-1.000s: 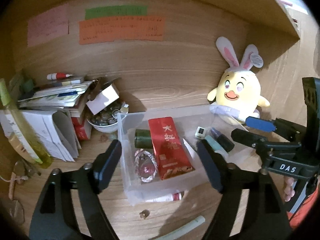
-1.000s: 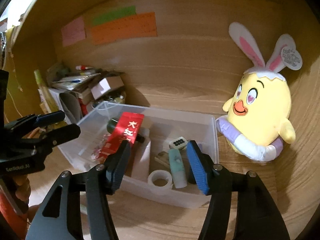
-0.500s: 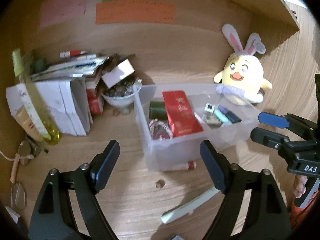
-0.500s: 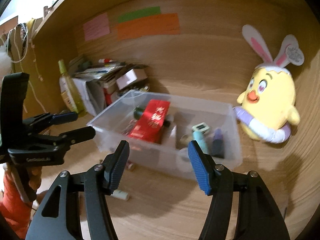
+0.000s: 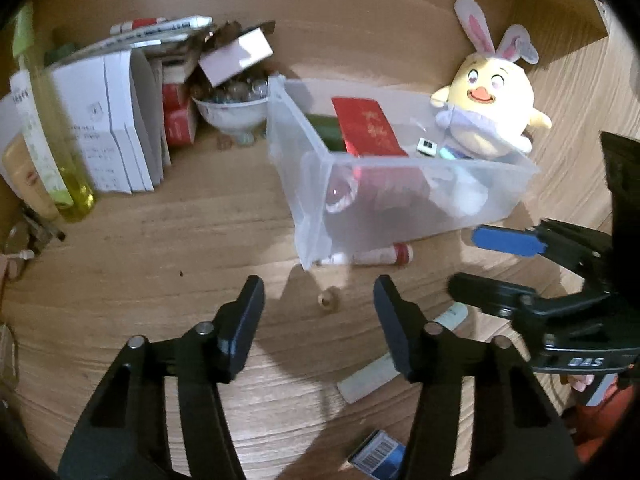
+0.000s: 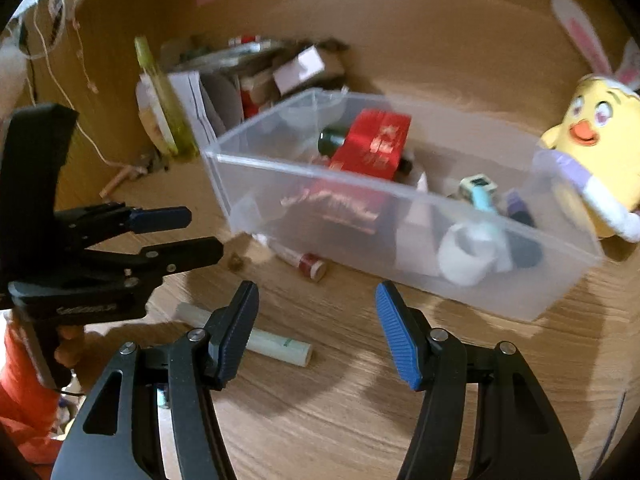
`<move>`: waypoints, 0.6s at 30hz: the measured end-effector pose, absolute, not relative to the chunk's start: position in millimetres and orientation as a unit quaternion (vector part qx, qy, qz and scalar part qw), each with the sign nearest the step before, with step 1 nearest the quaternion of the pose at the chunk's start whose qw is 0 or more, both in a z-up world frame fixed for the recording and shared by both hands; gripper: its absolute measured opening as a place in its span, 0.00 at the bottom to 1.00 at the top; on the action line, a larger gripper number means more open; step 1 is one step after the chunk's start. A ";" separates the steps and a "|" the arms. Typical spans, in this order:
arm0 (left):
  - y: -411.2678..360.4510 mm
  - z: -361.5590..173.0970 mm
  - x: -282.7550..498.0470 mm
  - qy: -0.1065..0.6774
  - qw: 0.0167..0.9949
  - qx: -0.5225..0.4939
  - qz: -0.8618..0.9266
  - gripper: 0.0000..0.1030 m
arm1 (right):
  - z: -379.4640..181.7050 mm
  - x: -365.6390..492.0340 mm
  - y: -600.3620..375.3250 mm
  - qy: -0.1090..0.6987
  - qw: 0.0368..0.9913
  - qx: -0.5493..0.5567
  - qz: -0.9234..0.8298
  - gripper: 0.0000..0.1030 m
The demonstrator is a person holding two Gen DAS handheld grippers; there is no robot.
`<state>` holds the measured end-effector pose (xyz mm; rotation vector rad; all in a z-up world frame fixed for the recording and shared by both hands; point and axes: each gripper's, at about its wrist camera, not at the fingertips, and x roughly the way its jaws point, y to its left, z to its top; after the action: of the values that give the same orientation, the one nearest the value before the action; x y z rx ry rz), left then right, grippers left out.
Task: Organize objects
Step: 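Withdraw both tools toward the white red-capped tube and small brown bead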
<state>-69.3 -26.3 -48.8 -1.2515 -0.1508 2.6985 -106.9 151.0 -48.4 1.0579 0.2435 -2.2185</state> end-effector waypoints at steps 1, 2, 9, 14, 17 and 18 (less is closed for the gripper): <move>-26.3 -51.1 -69.7 -0.052 0.084 -0.422 0.901 0.50 | -51.6 -109.4 148.0 0.097 0.329 0.408 -0.846 0.56; -26.3 -53.9 -70.3 -0.053 0.087 -0.425 0.899 0.50 | -55.4 -112.9 144.6 0.100 0.330 0.413 -0.843 0.55; -27.7 -65.5 -70.2 -0.054 0.099 -0.439 0.891 0.43 | -71.2 -129.1 131.2 0.107 0.334 0.440 -0.826 0.38; -30.0 -65.8 -68.1 -0.060 0.111 -0.439 0.890 0.40 | -77.7 -133.1 121.8 0.121 0.324 0.445 -0.826 0.37; -28.8 -67.1 -70.1 -0.059 0.114 -0.443 0.887 0.37 | -78.4 -133.6 116.1 0.129 0.318 0.443 -0.828 0.38; -28.2 -67.4 -70.7 -0.058 0.115 -0.444 0.887 0.36 | -78.7 -133.3 115.5 0.130 0.317 0.442 -0.829 0.38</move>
<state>-70.7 -28.2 -67.4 -1.3024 -0.1713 2.5989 -133.3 115.5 -78.7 1.1643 0.3431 -2.1817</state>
